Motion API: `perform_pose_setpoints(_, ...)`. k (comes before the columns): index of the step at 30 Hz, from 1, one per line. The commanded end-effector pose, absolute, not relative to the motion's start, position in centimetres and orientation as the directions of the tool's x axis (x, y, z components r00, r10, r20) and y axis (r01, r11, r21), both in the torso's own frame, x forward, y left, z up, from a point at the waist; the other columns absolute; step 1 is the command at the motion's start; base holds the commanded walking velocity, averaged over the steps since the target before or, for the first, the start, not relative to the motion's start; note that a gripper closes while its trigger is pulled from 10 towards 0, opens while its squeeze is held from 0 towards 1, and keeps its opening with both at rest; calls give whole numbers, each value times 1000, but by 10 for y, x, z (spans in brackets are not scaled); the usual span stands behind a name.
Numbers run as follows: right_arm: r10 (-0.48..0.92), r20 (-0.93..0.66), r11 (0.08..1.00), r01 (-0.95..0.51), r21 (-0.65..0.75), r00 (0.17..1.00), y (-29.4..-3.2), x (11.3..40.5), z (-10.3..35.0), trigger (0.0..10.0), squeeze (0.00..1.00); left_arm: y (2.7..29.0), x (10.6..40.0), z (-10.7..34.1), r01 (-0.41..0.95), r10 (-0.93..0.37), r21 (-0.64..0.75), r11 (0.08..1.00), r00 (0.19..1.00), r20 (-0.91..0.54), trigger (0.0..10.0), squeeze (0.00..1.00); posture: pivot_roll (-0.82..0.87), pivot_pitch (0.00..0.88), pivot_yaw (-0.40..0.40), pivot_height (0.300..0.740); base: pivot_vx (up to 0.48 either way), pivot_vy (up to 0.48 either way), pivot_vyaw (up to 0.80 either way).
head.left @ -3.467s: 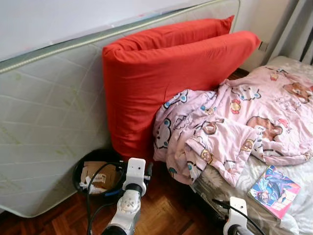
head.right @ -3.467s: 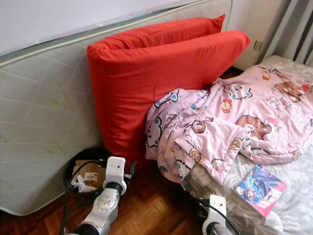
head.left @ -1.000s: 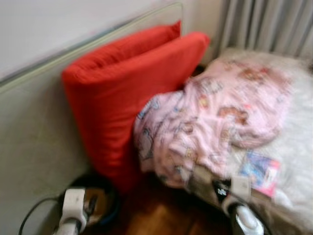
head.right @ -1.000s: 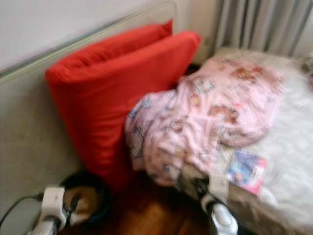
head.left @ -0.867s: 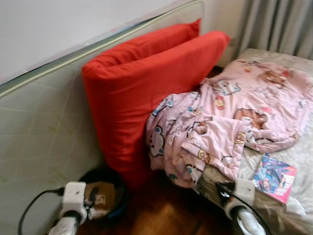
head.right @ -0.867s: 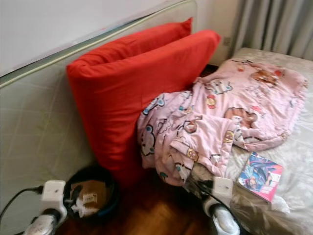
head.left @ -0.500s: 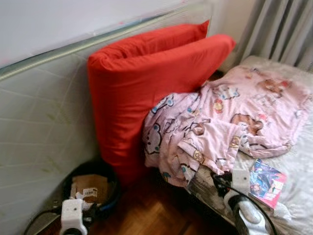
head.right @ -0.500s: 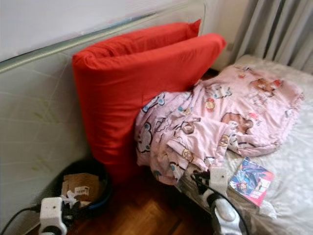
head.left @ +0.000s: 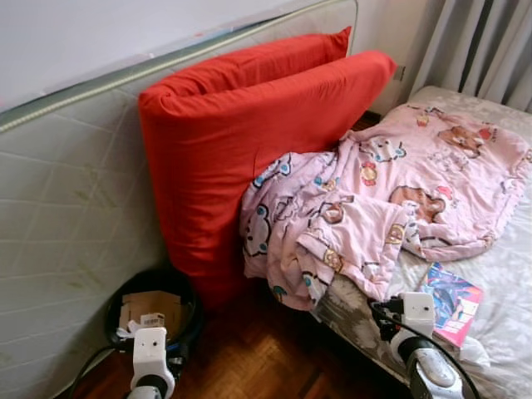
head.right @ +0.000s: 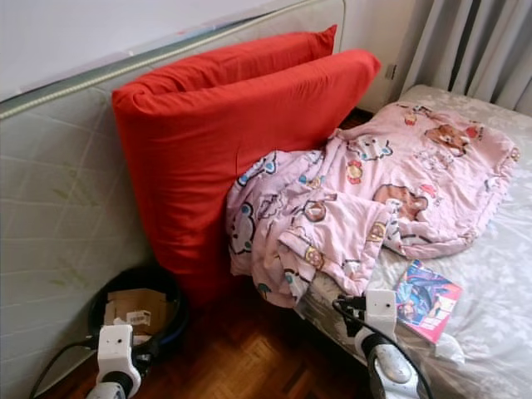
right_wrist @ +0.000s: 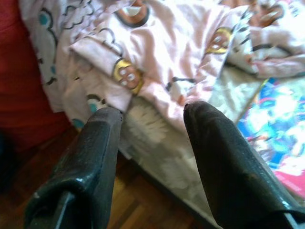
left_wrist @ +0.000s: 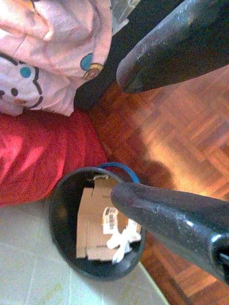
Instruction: Clean up the room
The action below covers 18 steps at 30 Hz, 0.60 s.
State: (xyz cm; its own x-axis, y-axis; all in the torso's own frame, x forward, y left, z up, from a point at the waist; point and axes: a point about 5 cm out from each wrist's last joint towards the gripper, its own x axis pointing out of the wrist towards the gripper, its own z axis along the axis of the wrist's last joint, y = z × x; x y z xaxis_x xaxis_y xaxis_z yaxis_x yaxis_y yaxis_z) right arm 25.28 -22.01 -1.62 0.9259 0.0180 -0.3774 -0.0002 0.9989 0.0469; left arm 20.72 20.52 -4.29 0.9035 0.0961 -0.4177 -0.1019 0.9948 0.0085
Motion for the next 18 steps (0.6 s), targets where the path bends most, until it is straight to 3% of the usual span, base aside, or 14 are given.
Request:
perform_pose_setpoints(1, 30, -341, 999, -24, 24, 940, -222, 258, -9, 10000, 0, 204, 202, -46, -104, 101, 17, 994, 898, -428, 10000, 0, 15, 0, -4, 740, 0, 0, 0)
perform_pose_setpoints(9, 58, -157, 997, -64, -37, 986, -220, 258, 14, 10000, 0, 207, 201, -39, -111, 116, 37, 993, 926, -360, 10000, 0, 26, 0, -13, 740, 0, 0, 0)
perform_pose_setpoints(14, 35, -85, 997, -40, -61, 996, -217, 224, 19, 10000, 0, 220, 193, -28, -126, 139, 62, 990, 950, -281, 10000, 0, 37, 0, 1, 740, 0, 0, 0)
perform_pose_setpoints(18, 11, -116, 999, -17, -52, 993, -216, 202, 16, 10000, 0, 227, 189, -21, -117, 132, 75, 990, 959, -249, 10000, 0, 28, 0, 16, 740, 0, 0, 0)
